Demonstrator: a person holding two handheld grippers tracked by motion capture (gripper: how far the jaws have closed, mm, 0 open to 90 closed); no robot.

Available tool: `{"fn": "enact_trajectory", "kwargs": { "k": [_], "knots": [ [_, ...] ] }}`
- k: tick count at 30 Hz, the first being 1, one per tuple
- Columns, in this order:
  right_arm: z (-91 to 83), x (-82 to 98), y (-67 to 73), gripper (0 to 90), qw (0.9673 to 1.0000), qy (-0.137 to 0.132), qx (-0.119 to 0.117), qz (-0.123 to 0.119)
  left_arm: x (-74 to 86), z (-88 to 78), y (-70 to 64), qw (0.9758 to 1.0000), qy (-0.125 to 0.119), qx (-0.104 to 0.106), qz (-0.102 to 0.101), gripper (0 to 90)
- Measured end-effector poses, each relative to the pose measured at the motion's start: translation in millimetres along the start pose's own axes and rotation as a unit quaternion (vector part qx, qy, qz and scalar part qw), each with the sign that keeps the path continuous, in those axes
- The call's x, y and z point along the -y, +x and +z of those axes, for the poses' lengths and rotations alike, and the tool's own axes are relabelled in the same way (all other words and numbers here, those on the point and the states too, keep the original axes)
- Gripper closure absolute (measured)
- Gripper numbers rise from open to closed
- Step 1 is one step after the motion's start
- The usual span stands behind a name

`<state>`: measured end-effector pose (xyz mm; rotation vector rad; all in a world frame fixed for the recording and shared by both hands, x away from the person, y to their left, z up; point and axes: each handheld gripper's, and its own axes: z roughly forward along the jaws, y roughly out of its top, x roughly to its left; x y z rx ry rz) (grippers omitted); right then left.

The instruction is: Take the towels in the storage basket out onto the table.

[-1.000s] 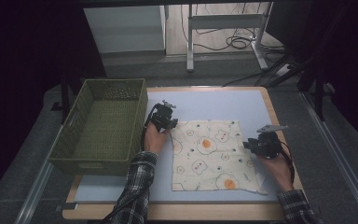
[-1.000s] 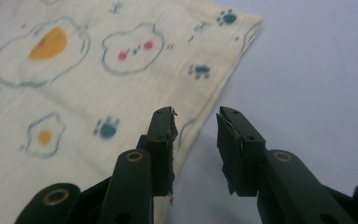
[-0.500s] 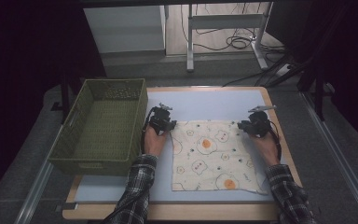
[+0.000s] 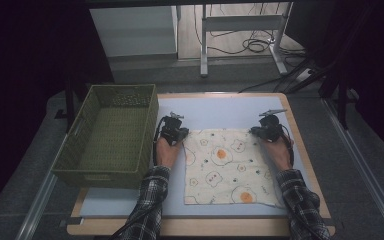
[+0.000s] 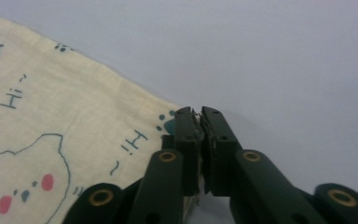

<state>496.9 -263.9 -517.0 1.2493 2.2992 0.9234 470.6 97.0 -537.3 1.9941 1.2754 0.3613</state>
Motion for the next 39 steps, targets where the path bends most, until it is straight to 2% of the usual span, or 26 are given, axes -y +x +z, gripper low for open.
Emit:
{"fn": "enact_trajectory", "kwargs": {
  "k": [3, 5, 8, 13, 17, 23, 25, 27, 33, 39],
  "knots": [
    [1.2, -4.0, 2.0, 87.9, 0.9999, 0.006, 0.009, -0.002, -4.6, -1.8, 0.9, 1.0000, 0.003, 0.003, 0.004, 88.3],
    [0.2, -8.3, 1.3, 88.2, 0.9999, 0.004, 0.016, -0.003, -9.9, -6.2, 2.0, 0.9999, -0.016, -0.001, -0.004, 88.4],
    [-6.8, -16.6, -2.2, 88.3, 0.9997, -0.008, 0.022, 0.002, -21.3, -15.3, 1.8, 0.9991, -0.040, -0.016, -0.004, 88.4],
    [-27.2, -21.6, -4.5, 88.2, 0.9993, -0.033, 0.017, 0.002, -25.9, -27.4, -7.2, 0.9983, -0.053, -0.019, 0.018, 88.3],
    [-45.6, -16.0, -5.4, 88.1, 0.9988, -0.048, 0.002, 0.003, -20.2, -35.7, -18.1, 0.9978, -0.058, -0.005, 0.029, 88.0],
    [-70.8, -1.9, -4.4, 88.1, 0.9977, -0.065, -0.019, 0.006, -11.3, -49.1, -33.2, 0.9968, -0.054, -0.008, 0.059, 87.8],
    [-76.4, 3.5, -2.9, 88.2, 0.9974, -0.068, -0.023, 0.006, -5.4, -53.0, -37.3, 0.9962, -0.057, -0.002, 0.066, 87.6],
    [-82.1, 9.9, -0.6, 88.2, 0.9972, -0.071, -0.023, 0.001, 1.8, -56.8, -41.1, 0.9955, -0.068, 0.007, 0.065, 87.6],
    [-96.3, 28.7, 6.5, 88.2, 0.9956, -0.081, -0.047, 0.005, 16.4, -68.9, -55.1, 0.9936, -0.072, 0.016, 0.085, 87.5],
    [-106.9, 51.5, 15.2, 88.1, 0.9957, -0.072, -0.058, -0.005, 34.5, -80.0, -66.1, 0.9910, -0.076, 0.040, 0.103, 87.4]
  ]
}}
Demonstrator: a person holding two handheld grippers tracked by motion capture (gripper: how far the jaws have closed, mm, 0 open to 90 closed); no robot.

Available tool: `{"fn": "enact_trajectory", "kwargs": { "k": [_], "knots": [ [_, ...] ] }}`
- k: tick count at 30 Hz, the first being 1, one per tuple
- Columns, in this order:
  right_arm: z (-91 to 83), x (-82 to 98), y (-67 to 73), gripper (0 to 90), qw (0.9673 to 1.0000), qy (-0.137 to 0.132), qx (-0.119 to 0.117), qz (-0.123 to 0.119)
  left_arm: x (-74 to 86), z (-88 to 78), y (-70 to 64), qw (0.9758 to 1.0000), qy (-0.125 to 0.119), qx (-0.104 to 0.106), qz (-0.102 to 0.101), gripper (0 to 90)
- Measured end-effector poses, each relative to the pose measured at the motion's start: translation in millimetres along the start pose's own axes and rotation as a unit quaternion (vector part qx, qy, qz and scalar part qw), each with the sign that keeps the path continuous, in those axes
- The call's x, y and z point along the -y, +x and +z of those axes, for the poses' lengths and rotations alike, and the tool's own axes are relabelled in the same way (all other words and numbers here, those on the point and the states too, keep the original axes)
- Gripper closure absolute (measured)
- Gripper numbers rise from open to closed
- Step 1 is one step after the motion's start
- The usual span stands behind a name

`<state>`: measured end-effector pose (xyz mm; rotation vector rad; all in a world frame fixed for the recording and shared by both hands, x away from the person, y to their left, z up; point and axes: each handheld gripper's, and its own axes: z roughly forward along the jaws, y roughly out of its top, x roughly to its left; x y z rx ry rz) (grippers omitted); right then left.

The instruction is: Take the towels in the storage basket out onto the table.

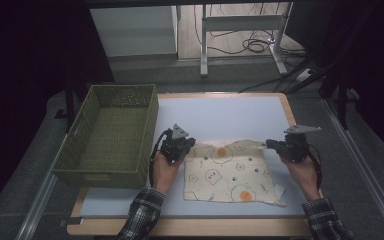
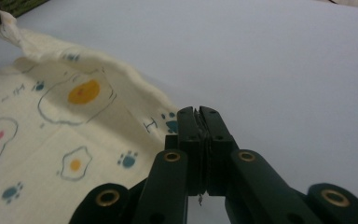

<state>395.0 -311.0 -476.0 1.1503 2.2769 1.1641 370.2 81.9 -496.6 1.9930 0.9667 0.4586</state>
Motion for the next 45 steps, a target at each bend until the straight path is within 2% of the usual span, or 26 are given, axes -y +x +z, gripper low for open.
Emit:
{"fn": "enact_trajectory", "kwargs": {
  "k": [6, 13, 21, 25, 29, 31, 38, 43, 45],
  "knots": [
    [-14.2, 20.5, 9.6, 88.1, 0.9999, 0.007, -0.012, -0.003, 18.3, -7.7, -13.5, 0.9997, 0.002, 0.024, 0.007, 87.4],
    [-40.6, 41.5, 24.1, 88.1, 0.9997, -0.007, -0.019, -0.014, 37.4, -25.2, -19.9, 0.9985, -0.013, 0.053, 0.001, 87.4],
    [-58.4, 61.2, 45.9, 88.0, 0.9989, -0.005, -0.034, -0.033, 50.7, -43.4, -34.4, 0.9969, -0.015, 0.073, 0.023, 87.3],
    [-67.2, 69.4, 53.7, 88.0, 0.9986, -0.005, -0.040, -0.034, 57.9, -51.5, -38.4, 0.9959, -0.020, 0.085, 0.023, 87.2],
    [-71.6, 80.5, 61.2, 87.8, 0.9983, 0.000, -0.044, -0.037, 68.7, -55.0, -47.9, 0.9950, -0.007, 0.093, 0.037, 87.0],
    [-71.5, 86.2, 63.9, 87.7, 0.9982, 0.005, -0.043, -0.041, 74.0, -55.5, -52.4, 0.9950, 0.000, 0.090, 0.045, 86.8],
    [-72.6, 104.0, 69.5, 87.5, 0.9981, 0.010, -0.051, -0.033, 88.8, -62.6, -54.6, 0.9935, 0.007, 0.110, 0.029, 86.4],
    [-77.8, 108.9, 70.3, 87.5, 0.9983, 0.004, -0.052, -0.028, 92.8, -66.9, -54.3, 0.9933, 0.001, 0.114, 0.023, 86.4],
    [-78.8, 110.4, 70.5, 87.3, 0.9983, 0.002, -0.052, -0.028, 95.5, -66.9, -56.8, 0.9926, 0.006, 0.118, 0.027, 86.0]
  ]
}}
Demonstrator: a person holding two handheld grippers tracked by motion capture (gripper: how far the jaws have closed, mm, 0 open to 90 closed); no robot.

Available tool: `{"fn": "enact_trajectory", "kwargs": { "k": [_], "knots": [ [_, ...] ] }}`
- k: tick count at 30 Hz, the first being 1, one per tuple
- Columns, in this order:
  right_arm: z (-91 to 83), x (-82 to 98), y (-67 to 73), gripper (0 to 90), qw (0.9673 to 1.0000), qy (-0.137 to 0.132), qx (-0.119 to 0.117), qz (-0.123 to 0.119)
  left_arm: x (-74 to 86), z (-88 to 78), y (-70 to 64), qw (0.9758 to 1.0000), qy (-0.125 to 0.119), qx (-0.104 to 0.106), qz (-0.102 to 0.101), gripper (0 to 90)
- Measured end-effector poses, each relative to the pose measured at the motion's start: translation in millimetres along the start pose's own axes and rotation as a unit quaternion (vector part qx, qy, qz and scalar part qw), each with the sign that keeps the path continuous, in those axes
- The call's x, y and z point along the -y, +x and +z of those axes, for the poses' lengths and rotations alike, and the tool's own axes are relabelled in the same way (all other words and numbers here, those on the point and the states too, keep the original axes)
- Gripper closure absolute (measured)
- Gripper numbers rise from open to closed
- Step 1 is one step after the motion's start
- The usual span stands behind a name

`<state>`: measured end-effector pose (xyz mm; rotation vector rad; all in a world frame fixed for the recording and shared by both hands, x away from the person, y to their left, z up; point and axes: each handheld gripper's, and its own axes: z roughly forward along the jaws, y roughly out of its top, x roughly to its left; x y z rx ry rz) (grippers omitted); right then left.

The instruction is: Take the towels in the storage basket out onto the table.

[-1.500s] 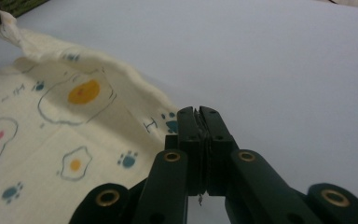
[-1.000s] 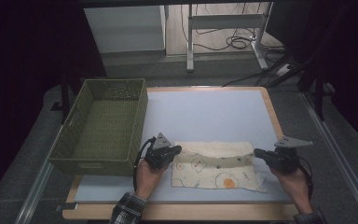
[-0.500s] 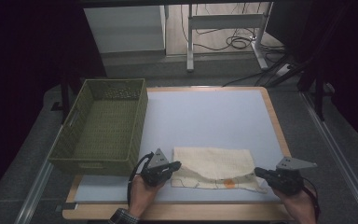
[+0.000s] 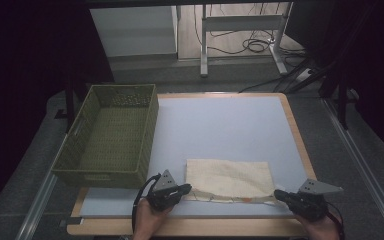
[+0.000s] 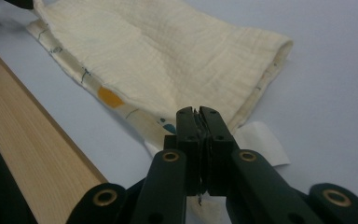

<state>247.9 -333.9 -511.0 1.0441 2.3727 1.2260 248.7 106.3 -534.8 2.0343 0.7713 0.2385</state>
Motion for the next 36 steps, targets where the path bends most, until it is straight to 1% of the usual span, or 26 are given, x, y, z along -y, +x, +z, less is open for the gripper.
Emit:
{"fn": "enact_trajectory", "kwargs": {
  "k": [2, 4, 5, 6, 7, 9, 11, 13, 15, 18, 21, 22, 23, 25, 27, 28, 30, 32, 33, 34, 35, 36],
  "knots": [
    [1.7, 4.5, 0.4, 86.7, 0.9999, 0.011, -0.002, 0.003, 3.5, 0.3, -2.0, 1.0000, 0.007, 0.003, 0.002, 81.8],
    [2.4, 8.5, -0.1, 85.3, 0.9998, 0.017, -0.002, 0.003, 7.5, -2.0, -2.0, 0.9999, 0.005, 0.010, -0.007, 77.6],
    [1.9, 10.0, -0.5, 83.2, 0.9999, 0.015, -0.005, 0.006, 8.8, -4.4, -1.2, 0.9998, 0.002, 0.015, -0.015, 72.2],
    [0.3, 11.2, -1.3, 79.9, 0.9999, 0.012, -0.006, 0.009, 9.4, -7.5, 0.0, 0.9996, -0.004, 0.017, -0.023, 63.7],
    [-1.9, 11.5, -1.9, 78.1, 0.9999, 0.009, -0.007, 0.012, 9.1, -10.5, 1.4, 0.9995, -0.008, 0.014, -0.028, 57.1],
    [-7.5, 8.6, -3.6, 73.7, 0.9999, 0.000, 0.004, 0.011, 4.5, -16.1, 5.1, 0.9992, -0.017, 0.006, -0.035, 49.9],
    [-9.7, 4.8, -5.3, 72.1, 0.9999, -0.004, 0.010, 0.011, -0.6, -16.6, 7.6, 0.9992, -0.019, 0.003, -0.036, 49.4],
    [-10.0, -1.7, -8.0, 71.8, 0.9998, -0.008, 0.016, 0.012, -9.0, -13.6, 10.5, 0.9991, -0.019, -0.011, -0.035, 49.4],
    [-6.8, -9.2, -12.2, 71.8, 0.9997, -0.010, 0.020, 0.010, -18.5, -6.1, 14.8, 0.9989, -0.014, -0.023, -0.037, 49.5],
    [3.5, -21.6, -21.5, 72.4, 0.9996, -0.009, 0.023, 0.012, -33.4, 8.8, 24.4, 0.9983, -0.012, -0.036, -0.044, 51.4],
    [18.4, -35.5, -33.2, 75.2, 0.9993, -0.003, 0.034, 0.012, -45.3, 21.1, 33.5, 0.9973, -0.006, -0.056, -0.047, 54.1],
    [24.3, -39.9, -37.6, 75.7, 0.9992, -0.003, 0.036, 0.015, -49.0, 25.1, 37.4, 0.9968, -0.002, -0.061, -0.052, 55.1],
    [30.5, -44.2, -42.1, 75.8, 0.9992, 0.000, 0.037, 0.018, -52.9, 29.8, 42.4, 0.9959, 0.002, -0.071, -0.056, 55.5],
    [43.0, -52.0, -49.6, 75.7, 0.9990, 0.005, 0.040, 0.020, -56.7, 35.4, 49.0, 0.9945, 0.010, -0.087, -0.057, 56.8],
    [55.2, -58.2, -55.7, 73.1, 0.9986, 0.014, 0.045, 0.023, -58.7, 40.8, 56.8, 0.9927, 0.016, -0.098, -0.067, 56.6],
    [61.0, -60.3, -58.6, 70.1, 0.9984, 0.020, 0.049, 0.023, -59.0, 43.4, 60.5, 0.9918, 0.020, -0.105, -0.070, 55.6],
    [72.1, -62.0, -62.9, 65.8, 0.9978, 0.032, 0.053, 0.024, -58.0, 49.7, 67.2, 0.9888, 0.032, -0.123, -0.078, 49.7],
    [81.2, -61.2, -64.3, 64.0, 0.9974, 0.046, 0.050, 0.022, -54.8, 58.0, 73.7, 0.9871, 0.041, -0.128, -0.086, 48.1],
    [85.8, -59.6, -62.9, 66.0, 0.9971, 0.057, 0.049, 0.015, -53.7, 60.6, 75.0, 0.9867, 0.048, -0.128, -0.088, 47.9],
    [85.9, -59.0, -61.1, 73.1, 0.9972, 0.053, 0.050, 0.013, -52.2, 63.9, 76.4, 0.9867, 0.057, -0.126, -0.086, 48.0],
    [85.6, -58.9, -59.5, 78.8, 0.9976, 0.055, 0.039, 0.016, -50.3, 66.1, 76.4, 0.9877, 0.060, -0.122, -0.078, 50.4],
    [85.2, -59.3, -57.3, 83.0, 0.9976, 0.059, 0.034, 0.013, -49.4, 66.2, 74.9, 0.9890, 0.054, -0.117, -0.073, 53.3]
  ]
}}
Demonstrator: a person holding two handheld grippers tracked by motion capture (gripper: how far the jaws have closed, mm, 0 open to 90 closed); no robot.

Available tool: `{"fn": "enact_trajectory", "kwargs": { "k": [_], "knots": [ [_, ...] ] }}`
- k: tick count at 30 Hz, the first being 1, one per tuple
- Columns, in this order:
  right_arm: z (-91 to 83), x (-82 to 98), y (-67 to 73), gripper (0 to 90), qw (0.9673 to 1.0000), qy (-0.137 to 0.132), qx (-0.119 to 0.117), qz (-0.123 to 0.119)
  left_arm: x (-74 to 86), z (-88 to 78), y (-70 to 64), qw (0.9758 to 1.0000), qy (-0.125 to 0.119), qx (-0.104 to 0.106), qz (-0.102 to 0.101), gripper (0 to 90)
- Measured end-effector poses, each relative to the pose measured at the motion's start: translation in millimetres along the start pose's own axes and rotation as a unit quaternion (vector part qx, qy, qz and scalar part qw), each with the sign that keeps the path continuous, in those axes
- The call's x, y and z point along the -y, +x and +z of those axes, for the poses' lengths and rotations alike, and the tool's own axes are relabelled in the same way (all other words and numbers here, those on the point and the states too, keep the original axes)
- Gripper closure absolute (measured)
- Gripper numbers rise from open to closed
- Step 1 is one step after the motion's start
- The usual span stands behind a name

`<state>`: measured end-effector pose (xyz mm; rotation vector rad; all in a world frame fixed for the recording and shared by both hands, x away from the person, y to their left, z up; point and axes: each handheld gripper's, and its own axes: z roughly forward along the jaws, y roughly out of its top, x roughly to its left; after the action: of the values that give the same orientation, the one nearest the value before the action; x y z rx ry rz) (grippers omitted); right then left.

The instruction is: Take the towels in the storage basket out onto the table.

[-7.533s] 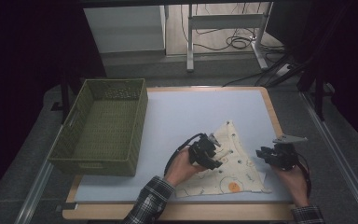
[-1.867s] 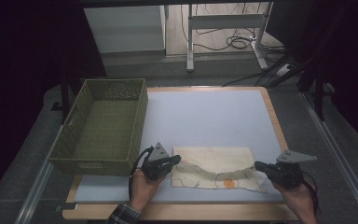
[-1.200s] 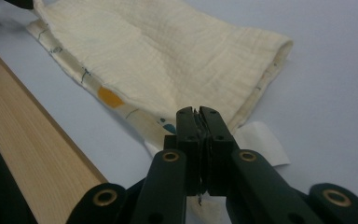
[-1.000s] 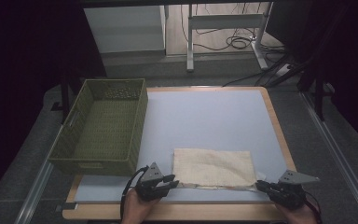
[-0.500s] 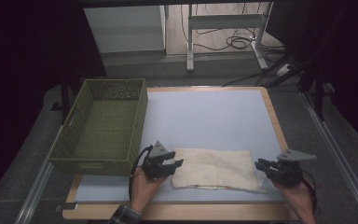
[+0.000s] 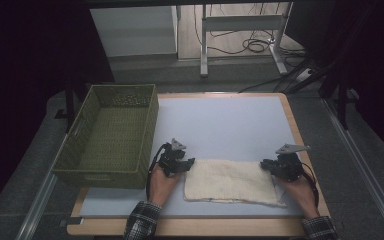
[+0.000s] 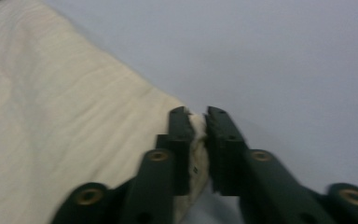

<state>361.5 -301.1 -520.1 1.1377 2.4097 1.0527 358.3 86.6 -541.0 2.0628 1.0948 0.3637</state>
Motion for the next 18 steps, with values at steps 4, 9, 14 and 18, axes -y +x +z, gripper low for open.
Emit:
{"fn": "enact_trajectory", "kwargs": {
  "k": [4, 9, 14, 18],
  "knots": [
    [-2.2, -6.9, 6.2, 85.1, 0.9991, 0.018, 0.022, -0.032, -0.2, -3.3, -1.1, 0.9993, 0.008, 0.037, 0.001, 79.3],
    [-2.6, -26.2, -3.1, 85.0, 0.9990, -0.005, 0.032, -0.032, -0.2, -15.7, -4.2, 0.9993, -0.005, 0.035, 0.015, 86.0],
    [10.9, -44.5, -13.9, 84.6, 0.9991, -0.015, 0.033, -0.023, 0.0, -33.9, -5.8, 0.9988, -0.036, 0.029, 0.016, 86.4],
    [31.7, -40.0, -20.1, 83.8, 0.9996, 0.008, 0.026, -0.009, 9.1, -23.8, 3.5, 0.9994, -0.031, 0.016, -0.009, 74.7]
  ]
}}
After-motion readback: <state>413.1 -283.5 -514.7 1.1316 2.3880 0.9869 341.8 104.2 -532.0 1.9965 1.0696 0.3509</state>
